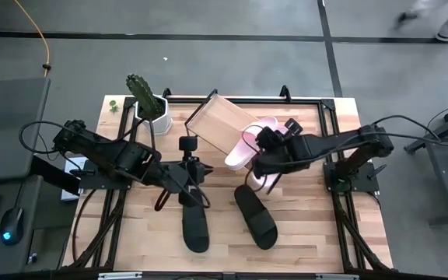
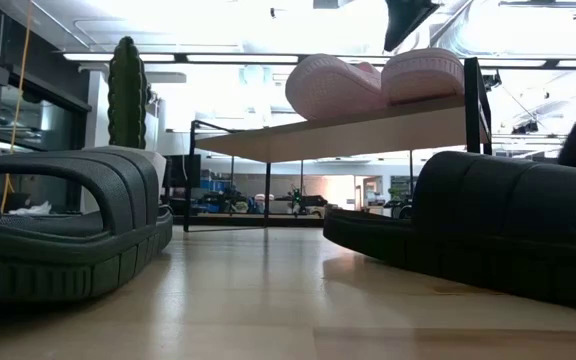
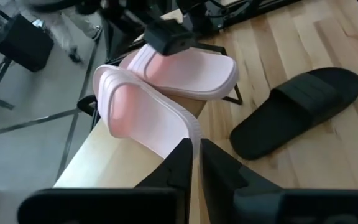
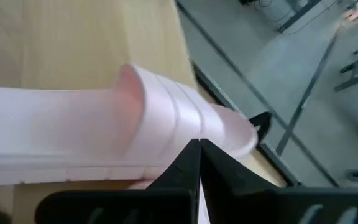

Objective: Pick and place slides into the shelf
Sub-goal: Put the pink slipper on the shelf

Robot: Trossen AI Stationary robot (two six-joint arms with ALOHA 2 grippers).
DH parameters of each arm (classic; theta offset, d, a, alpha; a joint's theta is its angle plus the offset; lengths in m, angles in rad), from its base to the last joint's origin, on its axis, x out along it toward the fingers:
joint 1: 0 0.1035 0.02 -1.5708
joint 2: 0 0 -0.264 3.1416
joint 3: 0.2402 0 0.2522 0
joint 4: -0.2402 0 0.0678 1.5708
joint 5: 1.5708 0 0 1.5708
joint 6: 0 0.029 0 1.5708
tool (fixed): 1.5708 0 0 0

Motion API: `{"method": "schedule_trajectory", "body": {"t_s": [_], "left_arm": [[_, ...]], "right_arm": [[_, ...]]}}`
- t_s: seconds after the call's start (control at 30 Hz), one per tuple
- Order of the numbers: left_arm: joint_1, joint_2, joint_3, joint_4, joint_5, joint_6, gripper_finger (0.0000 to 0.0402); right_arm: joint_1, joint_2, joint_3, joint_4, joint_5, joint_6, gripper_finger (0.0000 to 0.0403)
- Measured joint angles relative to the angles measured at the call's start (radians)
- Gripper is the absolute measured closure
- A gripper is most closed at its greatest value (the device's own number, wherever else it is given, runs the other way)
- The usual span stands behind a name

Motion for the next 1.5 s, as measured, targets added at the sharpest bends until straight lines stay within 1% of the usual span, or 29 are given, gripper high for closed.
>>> {"method": "schedule_trajectory", "body": {"t_s": [0.2,0.33,0.53,0.63,1.0,1.13,1.33,1.5], "left_arm": [[0.0,0.0,0.0,-0.016,0.008,-0.008,0.0399],[0.0,0.0,0.0,-0.028,0.008,-0.018,0.0399],[0.0,0.001,0.0,-0.044,0.008,-0.024,0.0392],[0.0,0.001,0.0,-0.043,0.008,-0.027,0.0393],[0.0,0.002,0.0,-0.043,0.009,-0.03,0.0397],[0.0,0.002,0.0,-0.043,0.011,-0.033,0.0396],[0.0,0.002,0.0,-0.043,0.011,-0.051,0.0397],[0.0,0.002,0.0,-0.043,0.011,-0.052,0.0396]], "right_arm": [[-0.049,0.0,0.0,0.124,-0.08,-0.116,0.0403],[-0.057,0.0,0.0,0.167,-0.111,-0.153,0.0403],[-0.059,0.0,0.0,0.167,-0.117,-0.151,0.0403],[-0.069,0.002,0.0,0.167,-0.146,-0.148,0.0403],[-0.1,0.066,0.003,0.154,-0.164,-0.149,0.0403],[-0.099,0.067,0.003,0.131,-0.174,-0.116,0.0403],[-0.101,0.067,0.003,0.041,-0.21,-0.042,0.0403],[-0.101,0.068,0.002,0.043,-0.237,-0.034,0.0403]]}}
